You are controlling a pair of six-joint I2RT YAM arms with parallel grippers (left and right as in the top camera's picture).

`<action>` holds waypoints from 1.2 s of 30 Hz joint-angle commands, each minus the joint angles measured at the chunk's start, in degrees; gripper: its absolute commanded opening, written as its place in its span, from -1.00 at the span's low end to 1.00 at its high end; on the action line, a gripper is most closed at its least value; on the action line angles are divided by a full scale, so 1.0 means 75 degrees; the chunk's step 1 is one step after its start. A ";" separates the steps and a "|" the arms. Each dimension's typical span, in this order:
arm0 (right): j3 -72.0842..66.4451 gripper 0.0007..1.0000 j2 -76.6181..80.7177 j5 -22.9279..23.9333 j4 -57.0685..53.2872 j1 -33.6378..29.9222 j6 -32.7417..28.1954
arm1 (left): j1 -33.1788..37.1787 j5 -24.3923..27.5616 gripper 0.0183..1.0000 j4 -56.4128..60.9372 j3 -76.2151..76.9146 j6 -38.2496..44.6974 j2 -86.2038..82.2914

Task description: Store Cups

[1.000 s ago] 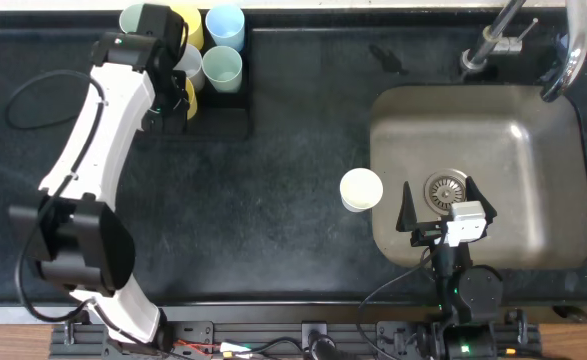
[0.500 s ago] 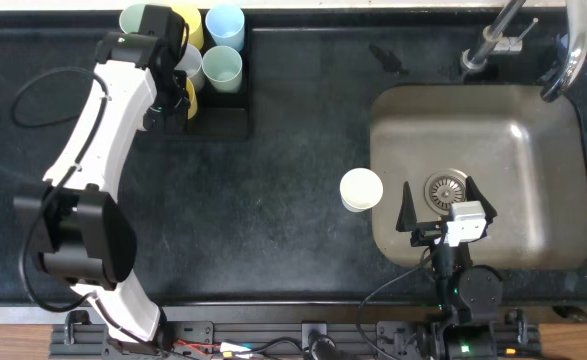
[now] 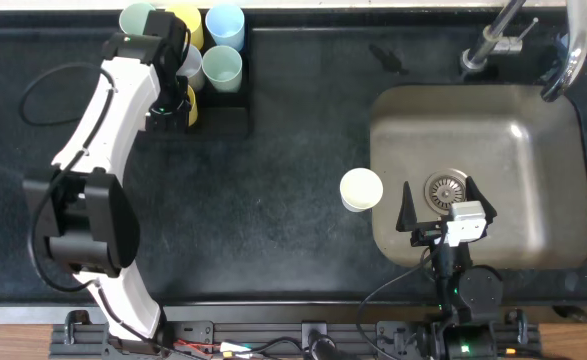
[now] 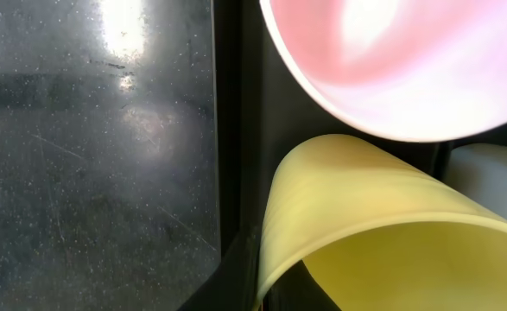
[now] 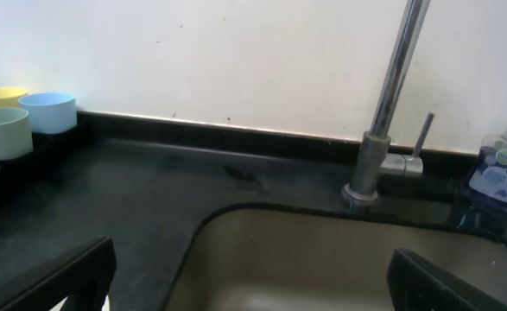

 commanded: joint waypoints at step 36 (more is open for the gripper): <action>-0.0108 0.99 -0.0085 0.0055 0.0038 -0.0029 0.0026 | 0.0119 0.0047 -0.71 -0.0131 -0.0047 -0.0122 0.0297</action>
